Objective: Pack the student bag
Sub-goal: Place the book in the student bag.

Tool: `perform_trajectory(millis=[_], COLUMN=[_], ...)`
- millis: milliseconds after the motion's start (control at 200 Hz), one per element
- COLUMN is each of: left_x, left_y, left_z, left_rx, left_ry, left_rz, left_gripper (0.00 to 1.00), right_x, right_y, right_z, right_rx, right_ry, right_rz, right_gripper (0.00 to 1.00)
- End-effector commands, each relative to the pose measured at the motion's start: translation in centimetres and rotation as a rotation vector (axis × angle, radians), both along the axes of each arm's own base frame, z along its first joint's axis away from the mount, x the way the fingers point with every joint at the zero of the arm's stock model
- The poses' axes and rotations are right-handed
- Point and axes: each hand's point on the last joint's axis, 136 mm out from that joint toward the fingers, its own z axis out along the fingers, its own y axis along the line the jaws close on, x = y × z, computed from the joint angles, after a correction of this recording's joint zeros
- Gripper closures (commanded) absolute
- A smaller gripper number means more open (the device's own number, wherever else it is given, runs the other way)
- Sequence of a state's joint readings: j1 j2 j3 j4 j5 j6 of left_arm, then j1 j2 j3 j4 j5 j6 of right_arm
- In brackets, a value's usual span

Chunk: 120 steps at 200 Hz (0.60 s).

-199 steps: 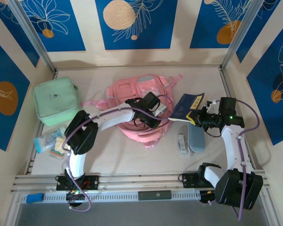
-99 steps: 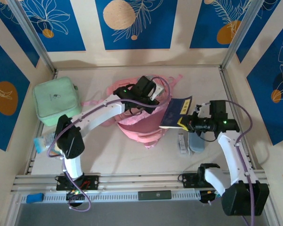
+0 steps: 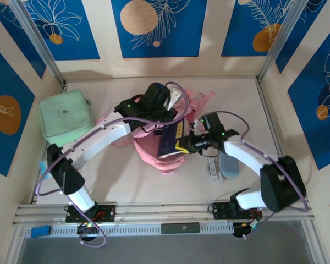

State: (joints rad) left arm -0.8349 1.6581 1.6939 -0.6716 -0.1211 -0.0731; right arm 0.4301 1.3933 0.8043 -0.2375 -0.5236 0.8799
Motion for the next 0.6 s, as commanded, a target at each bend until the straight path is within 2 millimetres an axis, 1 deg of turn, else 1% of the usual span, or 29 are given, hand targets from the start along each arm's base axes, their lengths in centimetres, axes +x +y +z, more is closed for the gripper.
perform_trajectory(millis=[0, 50, 95, 160, 200, 280, 330, 385, 430, 455, 515, 565, 595], left_x=[0.2, 0.1, 0.4, 0.8, 0.8, 0.7, 0.8, 0.8, 0.8, 0.8, 0.8, 0.9, 0.9], left_y=[0.6, 0.6, 1.0, 1.7, 1.7, 1.5, 1.4, 1.3, 1.3, 1.3, 1.5, 1.8, 1.8], left_z=[5.4, 5.4, 5.5, 5.6, 5.6, 5.6, 5.6, 5.6, 5.7, 5.7, 6.0, 6.2, 6.2], left_rx=[-0.131, -0.130, -0.122, -0.106, -0.102, -0.113, -0.121, -0.126, -0.133, -0.139, -0.152, -0.157, -0.160], left_ry=[-0.109, -0.109, -0.117, -0.127, -0.127, -0.128, -0.123, -0.119, -0.117, -0.117, -0.124, -0.131, -0.135], left_rz=[0.032, 0.034, 0.054, 0.093, 0.094, 0.085, 0.088, 0.092, 0.096, 0.100, 0.110, 0.123, 0.127], left_gripper=[1.00, 1.00, 1.00, 1.00, 1.00, 1.00, 1.00, 1.00, 1.00, 1.00, 1.00, 1.00, 1.00], right_x=[4.1, 4.4, 4.4, 3.6, 3.3, 2.7, 2.5, 2.0, 1.8, 1.8, 2.7, 4.0, 4.9], right_y=[2.7, 3.2, 3.1, 2.0, 1.3, 0.9, 1.3, 2.5, 3.4, 4.0, 4.7, 4.9, 4.9], right_z=[2.6, 2.5, 2.0, 0.9, 0.6, 1.3, 1.9, 2.5, 2.5, 2.2, 1.6, 0.9, 0.2], right_rx=[0.074, 0.081, 0.056, -0.021, -0.044, -0.022, 0.005, 0.036, 0.027, 0.004, -0.028, -0.029, -0.028], right_ry=[-0.195, -0.175, -0.151, -0.127, -0.134, -0.176, -0.186, -0.193, -0.196, -0.193, -0.193, -0.195, -0.192], right_rz=[0.056, 0.073, 0.066, 0.028, 0.013, 0.010, 0.014, 0.040, 0.056, 0.065, 0.056, 0.022, -0.001], right_gripper=[1.00, 1.00, 1.00, 1.00, 1.00, 1.00, 0.99, 0.98, 0.98, 0.97, 0.97, 0.96, 0.96])
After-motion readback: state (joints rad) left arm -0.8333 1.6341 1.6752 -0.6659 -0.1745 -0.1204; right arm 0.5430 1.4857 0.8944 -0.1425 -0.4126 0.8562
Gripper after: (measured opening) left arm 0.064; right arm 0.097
